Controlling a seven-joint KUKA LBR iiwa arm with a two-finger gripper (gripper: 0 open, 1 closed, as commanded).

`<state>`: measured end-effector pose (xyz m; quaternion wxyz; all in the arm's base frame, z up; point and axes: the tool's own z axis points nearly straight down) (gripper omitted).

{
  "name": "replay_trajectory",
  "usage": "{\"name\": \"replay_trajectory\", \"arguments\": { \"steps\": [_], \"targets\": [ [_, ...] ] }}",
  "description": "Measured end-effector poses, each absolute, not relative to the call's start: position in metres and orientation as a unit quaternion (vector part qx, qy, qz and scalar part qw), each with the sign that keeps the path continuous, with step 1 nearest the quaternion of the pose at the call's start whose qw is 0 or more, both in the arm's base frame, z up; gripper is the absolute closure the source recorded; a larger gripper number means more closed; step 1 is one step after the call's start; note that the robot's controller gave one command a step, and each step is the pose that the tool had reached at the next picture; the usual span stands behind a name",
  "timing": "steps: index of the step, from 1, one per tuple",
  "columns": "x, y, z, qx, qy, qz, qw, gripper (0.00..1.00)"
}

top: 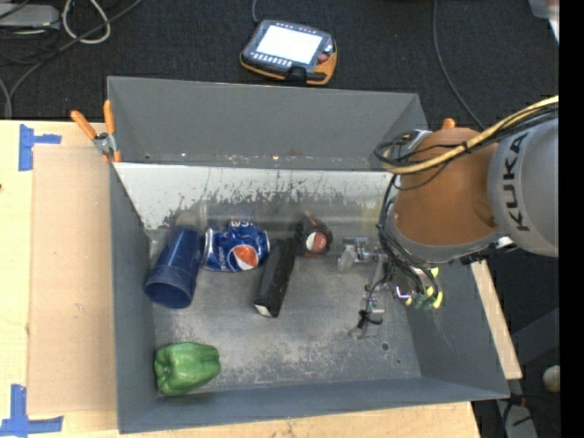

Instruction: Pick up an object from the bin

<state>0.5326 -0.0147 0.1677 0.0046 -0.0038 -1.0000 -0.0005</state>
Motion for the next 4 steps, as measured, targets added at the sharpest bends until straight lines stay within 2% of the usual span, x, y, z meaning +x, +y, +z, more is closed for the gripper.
{"name": "replay_trajectory", "arguments": {
  "steps": [1,2,3,4],
  "targets": [
    [0.534,-0.015,0.171,-0.003,-1.0,0.0,0.001,0.0],
    [0.616,0.065,0.069,0.123,-0.992,0.0,-0.001,0.0],
    [0.58,0.07,0.132,0.179,-0.984,0.0,-0.002,0.0],
    [0.608,0.082,0.098,0.239,-0.971,-0.002,0.005,0.0]
  ]
}}
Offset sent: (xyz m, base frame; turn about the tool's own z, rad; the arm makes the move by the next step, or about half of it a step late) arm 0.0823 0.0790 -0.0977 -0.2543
